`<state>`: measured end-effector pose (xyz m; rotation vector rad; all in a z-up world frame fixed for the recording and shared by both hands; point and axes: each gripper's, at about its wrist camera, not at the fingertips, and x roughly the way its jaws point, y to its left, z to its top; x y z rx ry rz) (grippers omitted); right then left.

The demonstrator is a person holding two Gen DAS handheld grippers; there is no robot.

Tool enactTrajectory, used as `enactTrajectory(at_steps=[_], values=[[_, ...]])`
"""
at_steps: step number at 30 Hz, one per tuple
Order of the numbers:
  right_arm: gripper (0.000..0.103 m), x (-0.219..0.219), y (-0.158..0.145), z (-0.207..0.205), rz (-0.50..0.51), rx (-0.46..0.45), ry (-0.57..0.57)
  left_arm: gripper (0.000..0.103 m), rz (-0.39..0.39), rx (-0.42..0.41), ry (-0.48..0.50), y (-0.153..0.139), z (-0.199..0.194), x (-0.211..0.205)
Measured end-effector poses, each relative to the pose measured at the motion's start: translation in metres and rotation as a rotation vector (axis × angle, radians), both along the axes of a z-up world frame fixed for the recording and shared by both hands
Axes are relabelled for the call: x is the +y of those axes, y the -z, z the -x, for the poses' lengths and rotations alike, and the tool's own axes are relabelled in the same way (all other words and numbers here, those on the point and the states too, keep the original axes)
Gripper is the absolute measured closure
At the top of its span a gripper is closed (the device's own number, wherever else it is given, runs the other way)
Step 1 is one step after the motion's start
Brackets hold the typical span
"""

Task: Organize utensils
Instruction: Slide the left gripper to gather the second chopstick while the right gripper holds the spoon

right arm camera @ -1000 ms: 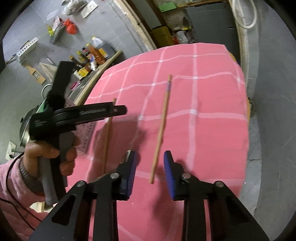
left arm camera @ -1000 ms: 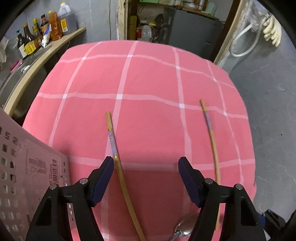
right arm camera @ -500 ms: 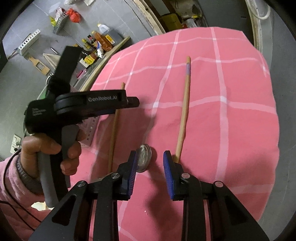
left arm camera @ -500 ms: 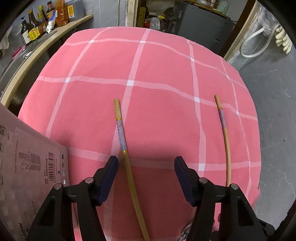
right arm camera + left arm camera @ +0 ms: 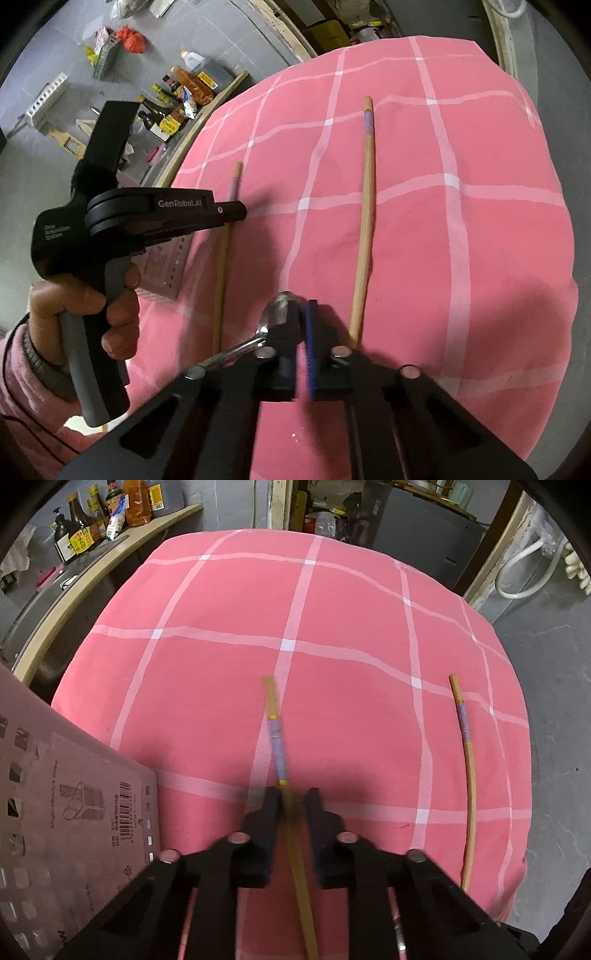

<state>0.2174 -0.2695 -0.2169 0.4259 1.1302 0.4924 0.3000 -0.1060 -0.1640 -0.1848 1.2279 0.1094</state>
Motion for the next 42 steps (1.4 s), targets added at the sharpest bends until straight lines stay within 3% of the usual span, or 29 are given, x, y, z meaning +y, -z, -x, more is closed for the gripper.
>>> enactTrajectory(at_steps=[8, 21, 27, 34, 38, 42], values=[[0.101, -0.01, -0.017, 0.009, -0.005, -0.053, 0.054, 0.096, 0.05, -0.012, 0.048, -0.005, -0.005, -0.015], [0.101, -0.078, -0.049, 0.0, 0.145, -0.071, 0.072, 0.096, 0.209, -0.013, 0.121, -0.009, -0.04, -0.057], [0.101, -0.089, -0.039, -0.025, 0.21, -0.034, 0.047, 0.096, 0.255, 0.013, 0.17, 0.0, -0.056, -0.083], [0.101, -0.084, -0.025, -0.045, 0.205, -0.016, 0.03, 0.095, 0.327, 0.051, 0.16, 0.003, -0.064, -0.078], [0.101, -0.084, -0.022, -0.044, 0.198, -0.017, 0.03, 0.091, 0.355, 0.068, 0.162, 0.005, -0.066, -0.079], [0.101, -0.085, -0.02, -0.043, 0.192, -0.016, 0.031, 0.077, 0.382, 0.075, 0.173, 0.003, -0.062, -0.08]])
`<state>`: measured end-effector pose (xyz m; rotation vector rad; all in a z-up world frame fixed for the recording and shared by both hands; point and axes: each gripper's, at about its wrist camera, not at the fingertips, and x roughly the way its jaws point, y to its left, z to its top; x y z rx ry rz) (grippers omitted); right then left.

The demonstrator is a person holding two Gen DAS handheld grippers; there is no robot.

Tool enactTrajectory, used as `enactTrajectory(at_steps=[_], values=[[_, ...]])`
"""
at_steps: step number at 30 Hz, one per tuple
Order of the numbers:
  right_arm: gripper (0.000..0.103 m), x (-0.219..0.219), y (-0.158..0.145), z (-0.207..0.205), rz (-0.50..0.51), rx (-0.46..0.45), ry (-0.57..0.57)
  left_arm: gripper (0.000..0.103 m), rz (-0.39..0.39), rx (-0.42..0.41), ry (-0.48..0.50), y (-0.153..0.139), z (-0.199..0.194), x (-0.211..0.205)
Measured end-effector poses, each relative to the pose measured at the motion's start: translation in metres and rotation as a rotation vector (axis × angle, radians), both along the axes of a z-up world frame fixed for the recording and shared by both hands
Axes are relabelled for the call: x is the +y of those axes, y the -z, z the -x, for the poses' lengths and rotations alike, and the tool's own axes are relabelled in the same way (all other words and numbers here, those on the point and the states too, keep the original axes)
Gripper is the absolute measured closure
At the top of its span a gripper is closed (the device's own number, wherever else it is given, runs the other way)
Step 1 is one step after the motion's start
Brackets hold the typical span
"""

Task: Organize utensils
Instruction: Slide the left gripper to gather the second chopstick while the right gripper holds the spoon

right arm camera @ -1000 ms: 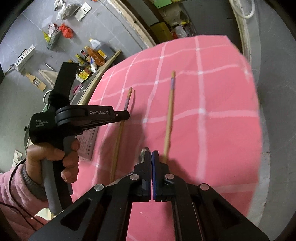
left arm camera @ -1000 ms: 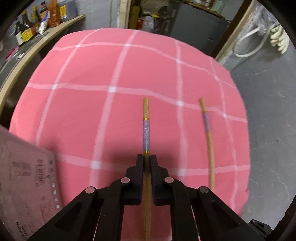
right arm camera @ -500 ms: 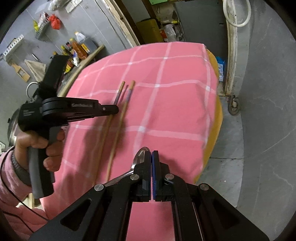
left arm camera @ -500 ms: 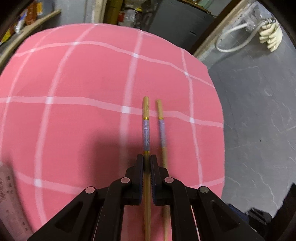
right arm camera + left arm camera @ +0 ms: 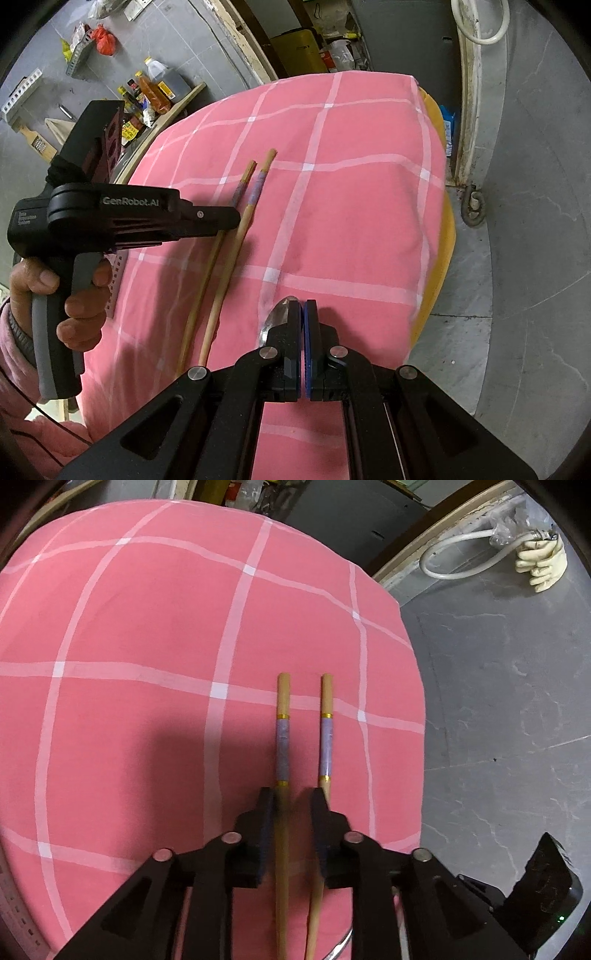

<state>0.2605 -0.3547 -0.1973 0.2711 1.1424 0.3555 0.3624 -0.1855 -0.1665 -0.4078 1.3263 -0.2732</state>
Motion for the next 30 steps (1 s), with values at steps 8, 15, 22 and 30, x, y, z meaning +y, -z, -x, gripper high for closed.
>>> enactTrajectory(at_steps=[8, 15, 22, 30], values=[[0.101, -0.001, 0.001, -0.002, 0.001, -0.003, 0.003, 0.065, 0.003, -0.015, 0.042, 0.0, 0.005, -0.002], [0.101, 0.002, 0.001, -0.005, 0.007, -0.005, 0.019, 0.087, -0.202, -0.058, 0.127, -0.004, 0.001, -0.027], [0.099, -0.006, 0.013, -0.004, -0.082, 0.042, 0.083, 0.088, -0.298, 0.003, 0.238, -0.006, -0.015, -0.043], [0.097, -0.017, 0.028, 0.004, -0.228, 0.11, 0.153, 0.088, -0.328, 0.005, 0.27, -0.006, -0.017, -0.05]])
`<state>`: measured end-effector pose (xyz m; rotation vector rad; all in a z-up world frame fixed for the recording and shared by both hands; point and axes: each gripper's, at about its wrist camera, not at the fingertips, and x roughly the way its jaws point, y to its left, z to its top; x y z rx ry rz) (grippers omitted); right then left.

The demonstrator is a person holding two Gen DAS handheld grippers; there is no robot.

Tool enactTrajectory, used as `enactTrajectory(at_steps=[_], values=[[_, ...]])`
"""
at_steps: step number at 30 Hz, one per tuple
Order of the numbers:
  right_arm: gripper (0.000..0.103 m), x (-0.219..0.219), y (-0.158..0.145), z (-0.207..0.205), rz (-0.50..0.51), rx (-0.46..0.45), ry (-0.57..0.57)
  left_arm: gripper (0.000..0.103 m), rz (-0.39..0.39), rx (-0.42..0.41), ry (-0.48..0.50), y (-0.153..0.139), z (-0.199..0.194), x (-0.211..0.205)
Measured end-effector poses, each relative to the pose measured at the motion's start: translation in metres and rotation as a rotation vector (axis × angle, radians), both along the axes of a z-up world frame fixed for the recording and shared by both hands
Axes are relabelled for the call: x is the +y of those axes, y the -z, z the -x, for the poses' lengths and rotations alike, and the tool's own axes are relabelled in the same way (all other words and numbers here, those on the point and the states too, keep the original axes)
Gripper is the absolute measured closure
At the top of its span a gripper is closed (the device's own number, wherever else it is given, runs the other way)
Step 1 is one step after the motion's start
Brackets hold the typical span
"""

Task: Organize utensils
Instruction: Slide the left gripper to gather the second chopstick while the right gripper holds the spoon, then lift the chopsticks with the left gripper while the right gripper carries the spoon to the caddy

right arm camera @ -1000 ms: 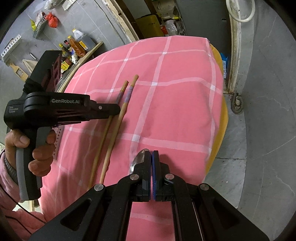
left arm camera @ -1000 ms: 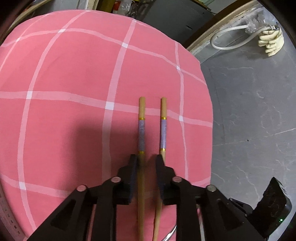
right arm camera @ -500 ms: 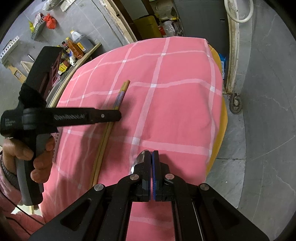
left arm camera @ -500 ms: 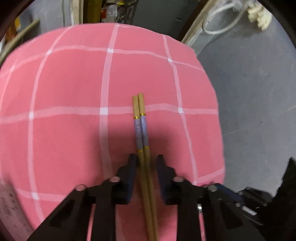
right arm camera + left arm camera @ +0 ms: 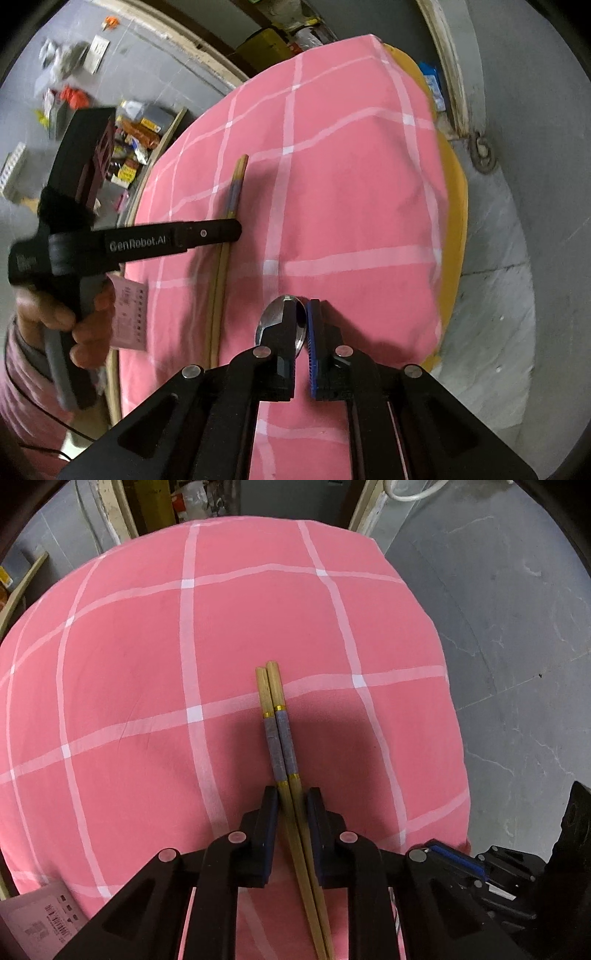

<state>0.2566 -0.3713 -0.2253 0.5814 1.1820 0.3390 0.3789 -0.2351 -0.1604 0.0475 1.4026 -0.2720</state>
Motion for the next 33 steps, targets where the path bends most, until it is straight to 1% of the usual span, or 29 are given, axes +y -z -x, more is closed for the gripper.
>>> enactTrajectory(at_steps=[2, 3, 6, 7, 9, 13, 14, 15, 16, 20, 26, 29, 33], values=[[0.095, 0.0, 0.001, 0.002, -0.028, 0.015, 0.005, 0.089, 0.013, -0.015, -0.006, 0.0, 0.004, 0.003], [0.093, 0.001, 0.001, 0.003, -0.031, 0.017, 0.004, 0.09, 0.026, -0.017, -0.011, 0.0, 0.009, 0.007], [0.085, 0.004, 0.001, 0.009, -0.036, 0.014, -0.008, 0.091, 0.093, 0.004, -0.038, 0.001, 0.015, 0.019], [0.083, 0.006, 0.0, 0.011, -0.038, 0.012, -0.016, 0.091, 0.111, 0.008, -0.044, 0.0, 0.011, 0.021], [0.083, 0.005, 0.001, 0.011, -0.032, 0.008, -0.02, 0.091, 0.119, 0.007, -0.044, 0.0, 0.016, 0.024], [0.083, 0.008, 0.001, 0.007, -0.025, 0.0, -0.013, 0.091, 0.109, -0.02, -0.019, -0.001, 0.023, 0.021], [0.083, 0.009, 0.0, 0.006, -0.014, -0.006, -0.013, 0.091, 0.113, -0.021, -0.021, -0.001, 0.023, 0.022], [0.089, 0.011, -0.001, 0.006, -0.004, -0.009, -0.012, 0.091, 0.121, -0.021, -0.025, -0.001, 0.023, 0.023], [0.099, 0.012, -0.001, 0.006, 0.01, -0.011, -0.012, 0.092, 0.132, -0.02, -0.032, -0.001, 0.025, 0.026], [0.1, 0.011, -0.003, 0.012, 0.005, -0.032, 0.018, 0.092, 0.156, -0.023, -0.044, -0.005, 0.031, 0.04], [0.101, 0.014, -0.01, 0.02, 0.019, -0.07, 0.045, 0.092, 0.183, -0.06, -0.046, -0.01, 0.049, 0.056], [0.101, 0.017, -0.015, 0.024, 0.04, -0.102, 0.053, 0.092, 0.205, -0.104, -0.055, -0.019, 0.057, 0.063], [0.101, 0.019, -0.031, 0.028, 0.077, -0.165, 0.066, 0.092, 0.254, -0.198, -0.057, -0.038, 0.072, 0.066]])
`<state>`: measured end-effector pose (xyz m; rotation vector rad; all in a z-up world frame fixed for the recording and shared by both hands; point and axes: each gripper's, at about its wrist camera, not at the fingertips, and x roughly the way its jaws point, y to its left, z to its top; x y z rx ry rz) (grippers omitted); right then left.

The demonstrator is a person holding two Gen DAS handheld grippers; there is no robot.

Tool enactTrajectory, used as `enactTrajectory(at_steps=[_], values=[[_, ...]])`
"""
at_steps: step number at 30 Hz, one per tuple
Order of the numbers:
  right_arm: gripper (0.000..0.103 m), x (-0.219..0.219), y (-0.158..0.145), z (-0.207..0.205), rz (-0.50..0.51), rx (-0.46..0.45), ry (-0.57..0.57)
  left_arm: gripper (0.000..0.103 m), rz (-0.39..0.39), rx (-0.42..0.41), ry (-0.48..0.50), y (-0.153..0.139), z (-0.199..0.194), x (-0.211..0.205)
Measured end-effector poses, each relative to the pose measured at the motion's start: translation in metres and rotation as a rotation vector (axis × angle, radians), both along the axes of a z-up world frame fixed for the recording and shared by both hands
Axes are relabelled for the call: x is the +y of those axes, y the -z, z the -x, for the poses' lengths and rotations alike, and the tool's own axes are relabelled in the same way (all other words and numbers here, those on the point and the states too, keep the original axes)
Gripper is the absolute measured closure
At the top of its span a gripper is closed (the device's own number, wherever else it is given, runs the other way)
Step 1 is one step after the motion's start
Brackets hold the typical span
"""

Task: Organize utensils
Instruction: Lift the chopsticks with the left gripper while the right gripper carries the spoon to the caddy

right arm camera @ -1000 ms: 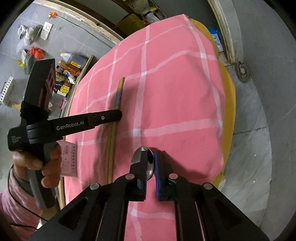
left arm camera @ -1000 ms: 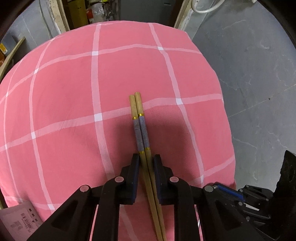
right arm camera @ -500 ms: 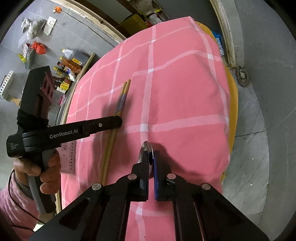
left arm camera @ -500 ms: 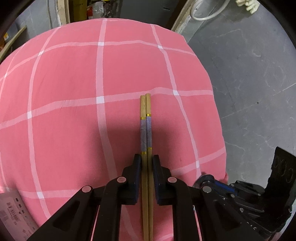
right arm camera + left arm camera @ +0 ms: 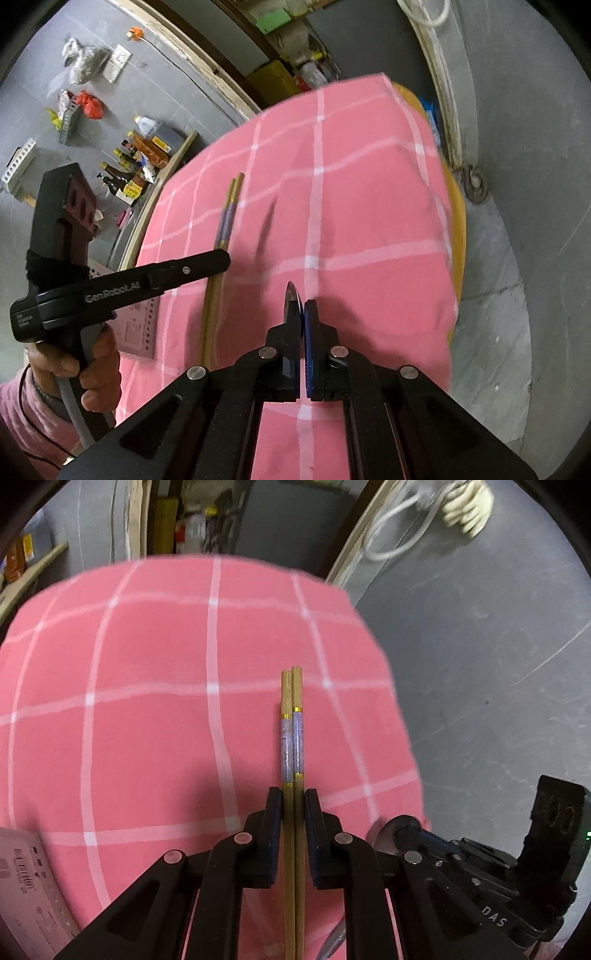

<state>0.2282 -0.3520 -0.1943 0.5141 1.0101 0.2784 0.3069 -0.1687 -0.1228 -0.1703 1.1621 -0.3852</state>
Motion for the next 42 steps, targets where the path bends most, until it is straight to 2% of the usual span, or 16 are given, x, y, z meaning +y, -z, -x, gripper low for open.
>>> enactTrajectory(at_steps=[8, 14, 19, 25, 29, 32, 37, 42], values=[[0.101, 0.009, -0.06, 0.007, 0.1, -0.184, 0.028, 0.092, 0.043, -0.168, -0.055, -0.052, 0.014, 0.019], [0.101, 0.027, -0.111, 0.008, 0.126, -0.315, 0.04, 0.092, 0.087, -0.293, -0.129, -0.102, 0.026, 0.039], [0.101, 0.056, -0.162, 0.007, 0.122, -0.458, 0.029, 0.092, 0.092, -0.439, -0.209, -0.153, 0.041, 0.081], [0.101, 0.12, -0.212, 0.012, 0.128, -0.629, -0.033, 0.092, 0.068, -0.635, -0.337, -0.196, 0.064, 0.153], [0.101, 0.167, -0.226, 0.019, 0.157, -0.698, -0.083, 0.092, 0.063, -0.758, -0.421, -0.206, 0.088, 0.193], [0.101, 0.205, -0.226, 0.024, 0.225, -0.731, -0.135, 0.092, 0.066, -0.832, -0.466, -0.201, 0.102, 0.216], [0.101, 0.244, -0.216, 0.036, 0.338, -0.723, -0.21, 0.091, 0.055, -0.859, -0.496, -0.18, 0.113, 0.228], [0.101, 0.259, -0.208, 0.048, 0.423, -0.683, -0.258, 0.091, 0.03, -0.85, -0.506, -0.15, 0.125, 0.231]])
